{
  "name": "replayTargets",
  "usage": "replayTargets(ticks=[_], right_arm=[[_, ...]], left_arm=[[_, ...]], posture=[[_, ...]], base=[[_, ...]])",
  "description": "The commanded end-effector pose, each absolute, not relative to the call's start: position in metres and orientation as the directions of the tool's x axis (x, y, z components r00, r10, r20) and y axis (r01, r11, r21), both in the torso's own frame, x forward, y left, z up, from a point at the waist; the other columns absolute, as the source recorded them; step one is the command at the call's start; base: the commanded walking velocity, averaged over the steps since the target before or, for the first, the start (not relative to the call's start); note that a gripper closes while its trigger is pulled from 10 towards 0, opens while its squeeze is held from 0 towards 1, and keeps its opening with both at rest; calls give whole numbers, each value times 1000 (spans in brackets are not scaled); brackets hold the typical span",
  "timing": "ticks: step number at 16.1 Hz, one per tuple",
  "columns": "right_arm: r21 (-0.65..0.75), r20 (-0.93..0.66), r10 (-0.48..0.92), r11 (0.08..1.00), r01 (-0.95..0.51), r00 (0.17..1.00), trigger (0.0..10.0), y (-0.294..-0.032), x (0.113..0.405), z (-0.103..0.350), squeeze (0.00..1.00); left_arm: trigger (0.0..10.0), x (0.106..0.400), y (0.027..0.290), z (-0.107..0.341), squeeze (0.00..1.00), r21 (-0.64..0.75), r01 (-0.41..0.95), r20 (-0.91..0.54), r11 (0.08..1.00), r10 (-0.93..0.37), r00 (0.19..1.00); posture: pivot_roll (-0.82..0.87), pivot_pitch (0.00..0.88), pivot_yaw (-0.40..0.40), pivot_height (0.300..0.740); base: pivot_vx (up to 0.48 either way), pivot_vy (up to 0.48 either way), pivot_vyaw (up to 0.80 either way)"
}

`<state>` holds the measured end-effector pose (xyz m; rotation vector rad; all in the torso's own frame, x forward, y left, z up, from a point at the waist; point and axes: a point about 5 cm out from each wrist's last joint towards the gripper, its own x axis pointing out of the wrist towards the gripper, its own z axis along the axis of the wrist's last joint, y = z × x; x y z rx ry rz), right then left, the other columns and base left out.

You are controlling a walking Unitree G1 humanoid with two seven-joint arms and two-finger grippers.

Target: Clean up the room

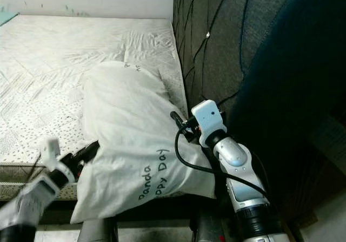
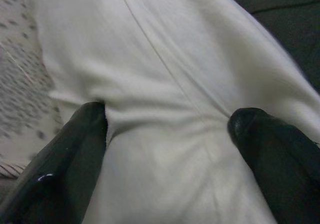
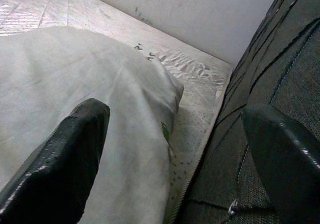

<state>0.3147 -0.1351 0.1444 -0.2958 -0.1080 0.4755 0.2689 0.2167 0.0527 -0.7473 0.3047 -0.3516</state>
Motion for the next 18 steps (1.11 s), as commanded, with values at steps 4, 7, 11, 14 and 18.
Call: replayTargets(ticks=[4,7,11,14,18], right_arm=[[-323,72,437,860,-394,896,10000,-143,319,154,1000],[-324,71,441,859,-397,895,10000,-141,317,153,1000],[-330,64,435,859,-393,898,10000,-144,316,153,1000],[-335,59,445,852,-402,894,10000,-142,316,153,1000],[-339,53,441,852,-400,896,10000,-143,316,152,1000]], left_arm=[[10000,260,203,58,1000,-757,224,-86,613,-434,897],[10000,266,207,41,1000,-791,100,-213,604,-423,881],[10000,278,210,31,0,-869,-6,-238,495,-407,882],[0,284,220,24,0,-887,-85,-277,454,-374,885],[0,281,217,15,0,-896,-150,-325,418,-387,863]], posture=[[-154,0,-42,570],[-166,0,-38,570],[-175,0,-37,570],[-181,0,-44,570],[-189,0,-39,570]], base=[[0,0,0],[0,0,0],[0,0,0],[0,0,0],[0,0,0]])
